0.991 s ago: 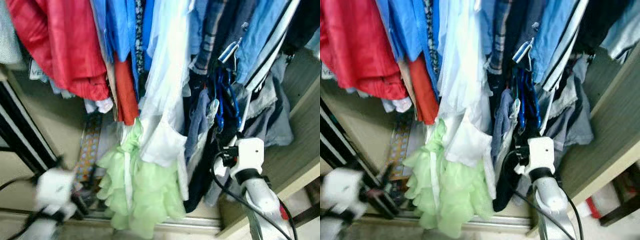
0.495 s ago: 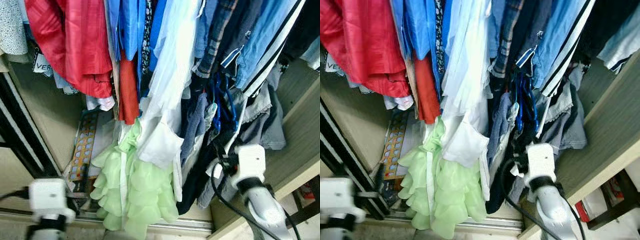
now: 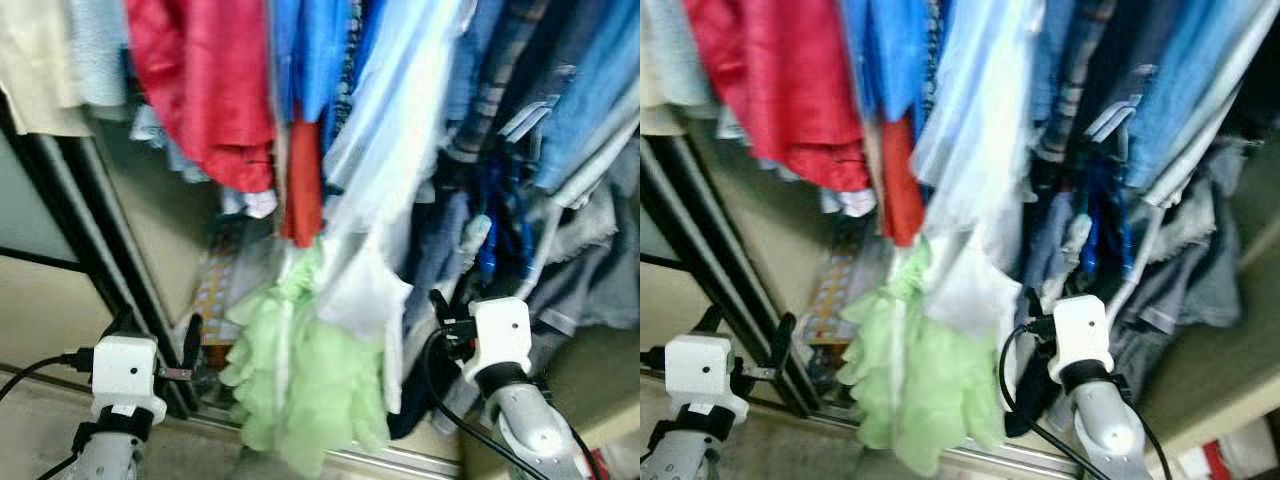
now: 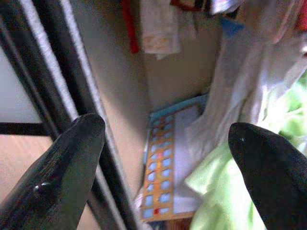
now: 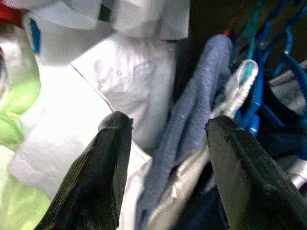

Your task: Clean up the room

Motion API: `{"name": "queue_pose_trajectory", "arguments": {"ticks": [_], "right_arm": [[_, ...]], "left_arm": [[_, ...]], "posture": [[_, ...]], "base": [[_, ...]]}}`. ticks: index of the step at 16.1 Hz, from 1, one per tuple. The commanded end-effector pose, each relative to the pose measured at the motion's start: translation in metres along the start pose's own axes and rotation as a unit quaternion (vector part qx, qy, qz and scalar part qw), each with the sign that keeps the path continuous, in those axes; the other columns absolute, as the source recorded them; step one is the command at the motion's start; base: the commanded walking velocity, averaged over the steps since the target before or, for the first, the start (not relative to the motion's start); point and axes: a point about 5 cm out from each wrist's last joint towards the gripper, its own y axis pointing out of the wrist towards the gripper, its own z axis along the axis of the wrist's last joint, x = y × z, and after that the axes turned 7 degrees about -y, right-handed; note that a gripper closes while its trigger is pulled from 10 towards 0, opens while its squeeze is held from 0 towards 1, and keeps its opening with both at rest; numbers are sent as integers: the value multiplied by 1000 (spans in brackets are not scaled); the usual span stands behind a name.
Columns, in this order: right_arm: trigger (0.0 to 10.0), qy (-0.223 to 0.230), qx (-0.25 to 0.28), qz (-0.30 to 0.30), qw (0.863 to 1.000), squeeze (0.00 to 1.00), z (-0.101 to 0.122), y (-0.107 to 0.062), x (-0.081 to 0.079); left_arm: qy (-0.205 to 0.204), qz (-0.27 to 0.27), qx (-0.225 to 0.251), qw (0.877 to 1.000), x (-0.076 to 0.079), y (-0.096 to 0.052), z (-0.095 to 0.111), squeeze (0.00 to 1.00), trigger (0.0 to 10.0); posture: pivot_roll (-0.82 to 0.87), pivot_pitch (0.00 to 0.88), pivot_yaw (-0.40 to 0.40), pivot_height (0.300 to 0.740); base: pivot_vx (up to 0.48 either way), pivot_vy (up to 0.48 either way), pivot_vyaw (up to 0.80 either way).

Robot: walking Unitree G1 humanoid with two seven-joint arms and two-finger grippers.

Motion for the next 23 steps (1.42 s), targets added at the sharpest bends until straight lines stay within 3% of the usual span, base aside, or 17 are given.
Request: {"name": "queue_pose_trajectory", "arguments": {"ticks": [1,3,7,9,13,18,23], "right_arm": [[10000,4,-4,-7,1000,0,0,-1,3],[10000,-15,-4,-22,1000,0,-1,1,5],[10000,-11,-11,-57,998,0,-4,0,10],[10000,0,-12,-78,997,0,-5,-2,11],[10000,3,-11,-64,998,0,-5,0,8],[10000,-14,-7,-46,999,0,-1,2,6],[10000,-24,-15,-29,999,0,-3,3,3]], "left_arm": [[13,-7,3,1000,3,2,1,0,10000],[20,-5,8,1000,2,4,2,0,10000],[33,5,13,999,-2,5,3,0,10000],[33,-1,19,999,-2,14,7,0,10000],[32,-15,28,999,3,26,9,0,10000],[24,14,19,999,-1,18,5,0,10000],[22,11,17,1000,-1,18,3,0,10000]], "posture": [[-18,0,-44,740],[-14,0,-42,740],[-20,0,5,740],[-39,0,44,740],[-51,0,28,740],[-32,11,-6,740],[-43,16,-21,740]], "base": [[0,0,0],[0,0,0],[0,0,0],[0,0,0],[0,0,0],[0,0,0],[0,0,800]]}}
